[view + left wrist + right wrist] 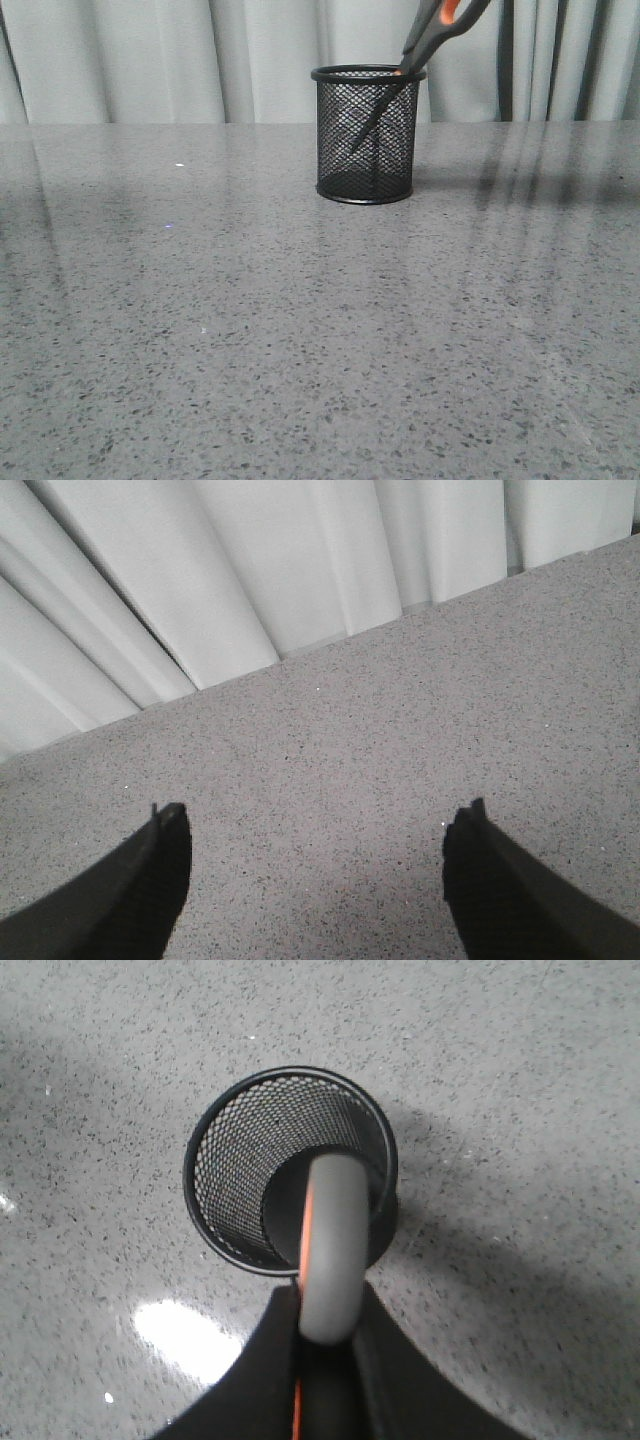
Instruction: Put scissors into bucket
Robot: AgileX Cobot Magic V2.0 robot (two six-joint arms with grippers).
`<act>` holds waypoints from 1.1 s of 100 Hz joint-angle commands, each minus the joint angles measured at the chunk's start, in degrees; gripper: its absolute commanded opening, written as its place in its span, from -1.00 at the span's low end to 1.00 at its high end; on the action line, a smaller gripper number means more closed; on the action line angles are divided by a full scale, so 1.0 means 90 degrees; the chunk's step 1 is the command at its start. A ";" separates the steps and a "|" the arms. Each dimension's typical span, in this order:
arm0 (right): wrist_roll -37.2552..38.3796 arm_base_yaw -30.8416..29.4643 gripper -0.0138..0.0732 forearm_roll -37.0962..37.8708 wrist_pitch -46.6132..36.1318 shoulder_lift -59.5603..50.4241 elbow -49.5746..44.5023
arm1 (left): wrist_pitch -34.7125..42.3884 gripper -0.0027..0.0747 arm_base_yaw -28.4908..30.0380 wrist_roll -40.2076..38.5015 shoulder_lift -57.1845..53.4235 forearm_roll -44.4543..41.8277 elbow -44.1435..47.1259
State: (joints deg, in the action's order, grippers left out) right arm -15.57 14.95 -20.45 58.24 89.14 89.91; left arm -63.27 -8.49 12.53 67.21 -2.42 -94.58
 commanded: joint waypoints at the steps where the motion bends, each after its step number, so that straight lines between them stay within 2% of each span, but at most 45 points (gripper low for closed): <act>1: -0.0096 0.0013 -0.72 -0.0142 -0.0342 -0.0165 0.0217 | 0.0411 0.34 0.0008 -0.0071 -0.0065 0.0039 -0.0185; 8: -0.0106 0.0013 -0.54 -0.0147 -0.0369 -0.0138 0.0217 | 0.0411 0.34 0.0008 -0.0071 -0.0065 0.0039 -0.0185; 20: -0.0106 0.0013 -0.11 -0.0147 -0.0443 -0.0150 0.0217 | 0.0411 0.34 0.0008 -0.0071 -0.0065 0.0039 -0.0185; 27: -0.0106 0.0013 0.02 -0.0147 -0.0430 -0.0150 0.0304 | 0.0411 0.34 0.0008 -0.0060 -0.0065 0.0039 -0.0185; 56: -0.0106 -0.0243 0.03 -0.0053 -0.0022 -0.0314 0.1260 | 0.0411 0.34 0.0008 -0.0032 -0.0065 -0.0050 -0.0185; 71: -0.0106 -0.0377 0.03 -0.0046 0.0005 -0.0674 0.1351 | 0.0426 0.32 0.0008 -0.0032 -0.0076 -0.0153 -0.0185; 76: -0.0106 -0.0389 0.03 -0.0021 -0.0060 -0.0810 0.1351 | 0.0441 0.24 0.0008 -0.0032 -0.0076 -0.0165 -0.0185; 84: -0.0106 -0.0389 -0.03 0.0011 -0.0210 -0.1032 0.1323 | 0.0574 -0.01 0.0008 -0.0032 -0.0076 -0.0192 -0.0185; 90: -0.0106 -0.0389 -0.23 0.0011 -0.0224 -0.1221 0.1283 | 0.0745 -0.24 0.0008 -0.0032 -0.0091 -0.0192 -0.0185; 105: -0.0106 -0.0389 -0.85 0.0011 -0.0622 -0.1760 0.0762 | 0.1096 -0.99 0.0008 -0.0032 -0.0129 -0.0159 -0.0108; 110: -0.0106 -0.0389 -0.83 0.0011 -0.0941 -0.1996 0.0417 | 0.1254 -0.99 0.0008 -0.0032 -0.0182 -0.0131 -0.0003</act>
State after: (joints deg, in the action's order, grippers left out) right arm -15.70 11.86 -19.87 57.33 76.00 96.60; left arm -58.50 -8.49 12.53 67.44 -3.89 -94.46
